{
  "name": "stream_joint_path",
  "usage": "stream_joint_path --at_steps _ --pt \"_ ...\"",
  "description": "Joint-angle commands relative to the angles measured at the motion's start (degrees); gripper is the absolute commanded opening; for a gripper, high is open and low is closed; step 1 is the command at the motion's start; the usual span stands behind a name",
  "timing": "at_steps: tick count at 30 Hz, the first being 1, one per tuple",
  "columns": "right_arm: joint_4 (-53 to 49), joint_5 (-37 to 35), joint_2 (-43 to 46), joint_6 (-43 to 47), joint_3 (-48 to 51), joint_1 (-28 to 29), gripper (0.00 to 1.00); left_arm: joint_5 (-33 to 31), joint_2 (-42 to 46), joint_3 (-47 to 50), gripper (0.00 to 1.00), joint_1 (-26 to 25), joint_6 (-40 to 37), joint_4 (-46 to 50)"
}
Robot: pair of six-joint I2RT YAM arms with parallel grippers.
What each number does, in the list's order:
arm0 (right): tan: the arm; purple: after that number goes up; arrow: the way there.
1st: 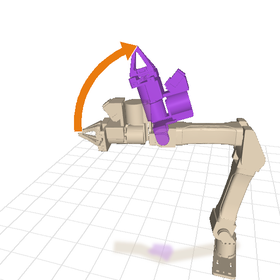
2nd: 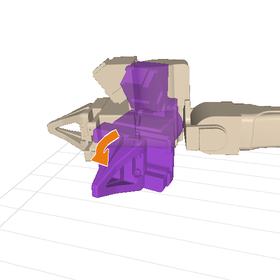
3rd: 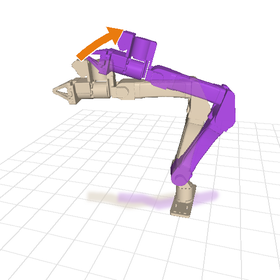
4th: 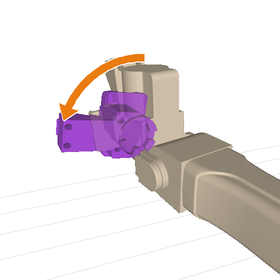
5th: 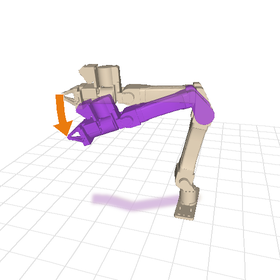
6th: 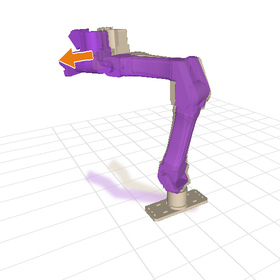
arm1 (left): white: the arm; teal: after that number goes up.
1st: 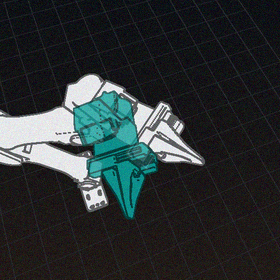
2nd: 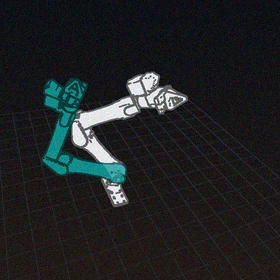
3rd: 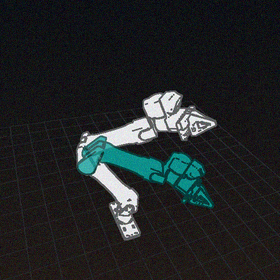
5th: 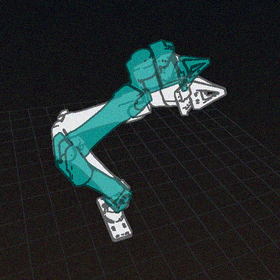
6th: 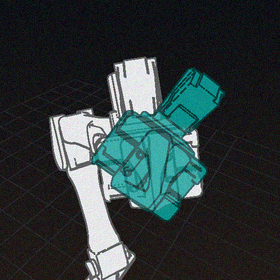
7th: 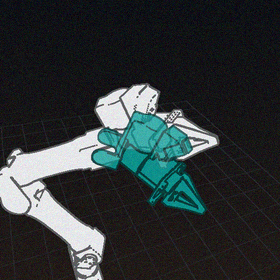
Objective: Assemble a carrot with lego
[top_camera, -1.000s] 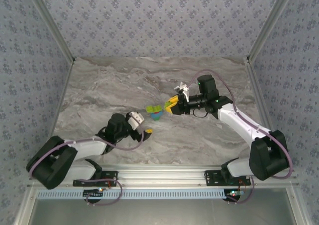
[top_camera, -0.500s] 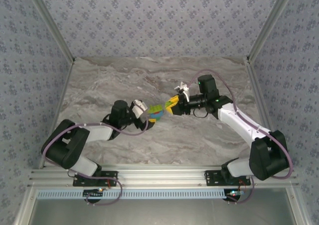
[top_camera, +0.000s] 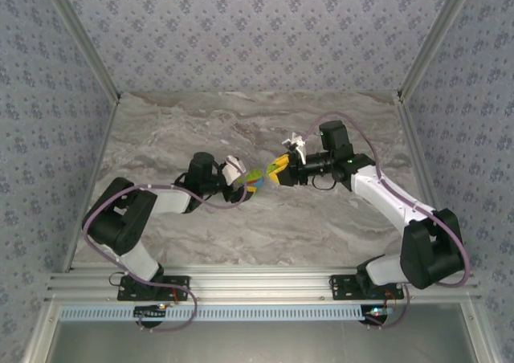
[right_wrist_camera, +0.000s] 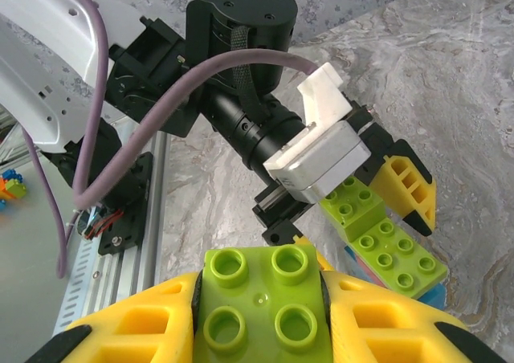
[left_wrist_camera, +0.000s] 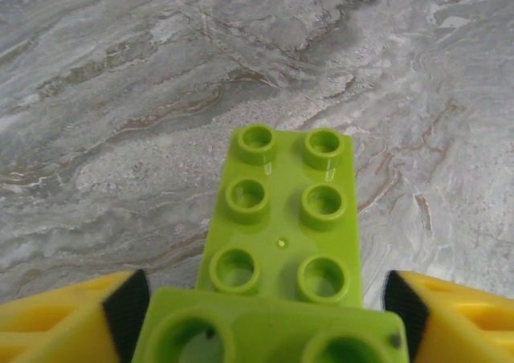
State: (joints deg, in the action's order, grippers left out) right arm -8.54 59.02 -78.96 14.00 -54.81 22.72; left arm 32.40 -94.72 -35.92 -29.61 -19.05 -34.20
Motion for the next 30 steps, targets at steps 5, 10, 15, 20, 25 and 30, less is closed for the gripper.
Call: stream_joint_path --at_steps 5,10,15,20,25,30 --pt "-1.1 1.8 -1.1 1.0 -2.0 -0.5 0.23 4.8 -0.5 -2.7 0.73 0.9 -1.2 2.5" --pt "-1.6 1.8 -1.1 1.1 -2.0 -0.6 0.23 5.4 -1.6 -4.8 0.73 0.9 -2.1 4.0" --pt "-2.2 1.6 -1.0 1.3 -2.1 -0.5 0.23 7.2 -3.1 -8.0 0.54 0.9 -3.0 7.8" --pt "-2.4 1.6 -1.0 1.6 -2.1 -0.6 0.23 7.7 -2.5 -7.3 0.5 0.9 -3.2 8.0" --pt "-2.2 1.8 -1.0 1.5 -2.0 -0.6 0.23 8.5 -2.1 -7.1 0.42 0.9 -3.1 9.0" --pt "-3.1 1.7 -1.2 2.1 -2.0 -0.7 0.23 16.2 -2.4 -8.1 0.31 2.2 -1.4 12.1"
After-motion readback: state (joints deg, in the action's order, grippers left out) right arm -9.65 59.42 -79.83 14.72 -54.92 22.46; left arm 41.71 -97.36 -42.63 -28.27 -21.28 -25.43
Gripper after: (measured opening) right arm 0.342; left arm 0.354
